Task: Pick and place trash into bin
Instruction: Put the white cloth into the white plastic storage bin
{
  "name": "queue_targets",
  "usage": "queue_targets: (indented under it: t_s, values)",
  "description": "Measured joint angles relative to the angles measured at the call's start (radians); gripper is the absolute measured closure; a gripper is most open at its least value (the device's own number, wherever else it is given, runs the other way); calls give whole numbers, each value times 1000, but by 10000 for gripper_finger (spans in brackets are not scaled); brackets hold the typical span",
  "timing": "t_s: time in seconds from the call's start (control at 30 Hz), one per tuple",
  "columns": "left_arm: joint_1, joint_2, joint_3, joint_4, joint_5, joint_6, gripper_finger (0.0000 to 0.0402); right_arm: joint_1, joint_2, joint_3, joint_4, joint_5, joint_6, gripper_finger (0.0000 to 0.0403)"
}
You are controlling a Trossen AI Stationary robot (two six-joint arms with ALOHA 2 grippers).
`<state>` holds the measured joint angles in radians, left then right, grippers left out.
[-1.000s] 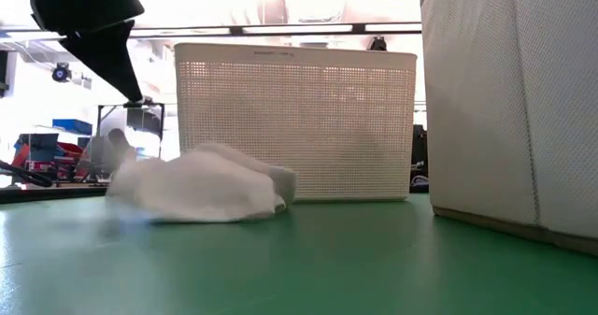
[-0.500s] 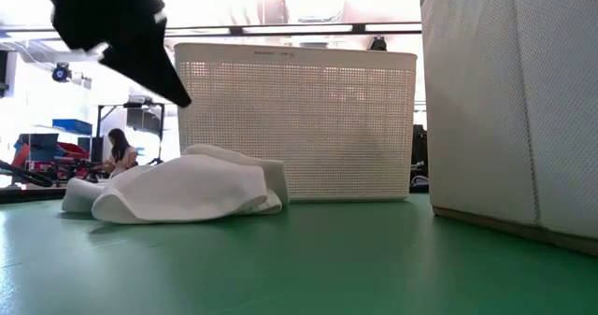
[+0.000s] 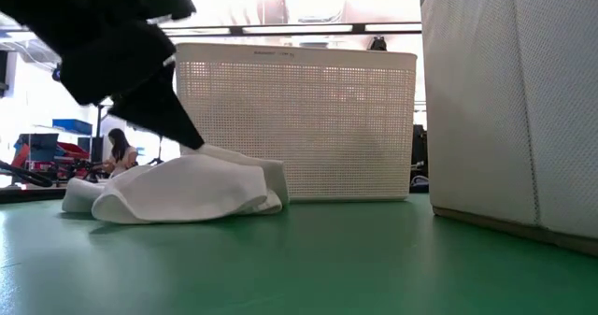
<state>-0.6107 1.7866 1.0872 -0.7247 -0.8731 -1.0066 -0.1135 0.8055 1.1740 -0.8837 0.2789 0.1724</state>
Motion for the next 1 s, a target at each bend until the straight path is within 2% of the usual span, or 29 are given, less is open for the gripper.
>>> queue_targets:
  t_s: [0.17, 0.27, 0.43, 0.67, 0.83, 1.0]
  values:
    - [16, 0, -85, 145, 14, 26, 170, 0, 1, 0, 0, -18, 12, 390]
    - [15, 0, -120, 198, -36, 21, 170, 0, 1, 0, 0, -52, 13, 390]
    - [15, 0, -201, 362, 29, 18, 170, 0, 1, -3, 0, -55, 13, 390]
    - [15, 12, -316, 552, 22, 13, 187, 0, 1, -23, 0, -55, 27, 390]
    - [15, 44, -314, 562, 10, -4, 235, 0, 1, -37, 1, -55, 38, 390]
    - [15, 61, -291, 557, 14, 60, 317, 0, 1, -49, 1, -55, 38, 390]
